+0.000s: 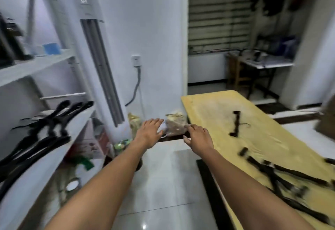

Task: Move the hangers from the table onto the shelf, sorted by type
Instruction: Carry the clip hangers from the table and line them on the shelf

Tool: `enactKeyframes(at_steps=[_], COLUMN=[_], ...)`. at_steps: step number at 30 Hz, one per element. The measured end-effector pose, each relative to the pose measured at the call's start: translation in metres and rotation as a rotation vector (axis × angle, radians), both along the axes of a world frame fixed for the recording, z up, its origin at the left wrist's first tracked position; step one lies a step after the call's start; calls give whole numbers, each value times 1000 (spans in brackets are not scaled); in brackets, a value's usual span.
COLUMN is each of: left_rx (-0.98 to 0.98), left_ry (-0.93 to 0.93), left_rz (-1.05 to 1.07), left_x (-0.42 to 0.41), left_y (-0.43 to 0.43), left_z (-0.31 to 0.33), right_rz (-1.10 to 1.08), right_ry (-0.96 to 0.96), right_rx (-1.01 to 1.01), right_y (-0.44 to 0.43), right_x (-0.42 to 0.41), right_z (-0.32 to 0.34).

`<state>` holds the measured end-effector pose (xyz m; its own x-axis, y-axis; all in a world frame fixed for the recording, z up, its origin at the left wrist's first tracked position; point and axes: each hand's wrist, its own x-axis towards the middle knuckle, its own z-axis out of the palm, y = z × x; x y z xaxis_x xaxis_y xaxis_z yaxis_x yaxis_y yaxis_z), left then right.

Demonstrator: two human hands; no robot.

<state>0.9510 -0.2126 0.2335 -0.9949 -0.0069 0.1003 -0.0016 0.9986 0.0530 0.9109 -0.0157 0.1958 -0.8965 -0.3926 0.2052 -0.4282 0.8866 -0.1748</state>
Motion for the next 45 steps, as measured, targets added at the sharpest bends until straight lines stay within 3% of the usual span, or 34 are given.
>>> enactKeyframes(at_steps=[8,13,31,45], left_rx=[50,-16,-179,-230], left_ry=[-66,-109,-204,-287], left_rz=[-305,-484,-816,-950], left_x=[-73,-124,-339,-423], left_y=[127,181,231,283], left_z=[-28,-40,-71,-118], right_rz=[-337,-522,-867,-893], right_ry=[-89,-135,-216,-277], right_rx=[56,49,-1,-36], right_y=[139,189,222,259], right_x=[-11,-28,-161,-217], right_z=[-26,-39,-67,-101])
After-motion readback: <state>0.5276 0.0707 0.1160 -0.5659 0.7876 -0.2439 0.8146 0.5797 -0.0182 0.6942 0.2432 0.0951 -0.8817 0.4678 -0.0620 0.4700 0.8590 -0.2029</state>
